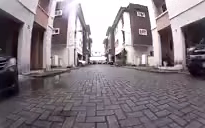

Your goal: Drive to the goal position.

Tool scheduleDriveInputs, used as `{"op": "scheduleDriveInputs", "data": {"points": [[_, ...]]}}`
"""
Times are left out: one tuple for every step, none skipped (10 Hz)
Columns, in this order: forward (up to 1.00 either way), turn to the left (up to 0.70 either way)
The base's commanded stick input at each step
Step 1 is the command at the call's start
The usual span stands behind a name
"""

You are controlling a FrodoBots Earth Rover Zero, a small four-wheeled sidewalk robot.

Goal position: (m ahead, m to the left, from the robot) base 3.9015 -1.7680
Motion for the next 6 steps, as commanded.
{"op": "scheduleDriveInputs", "data": {"points": [[0.85, 0.0], [0.85, 0.0], [0.85, 0.0], [0.85, 0.0], [0.85, 0.0], [0.85, 0.0]]}}
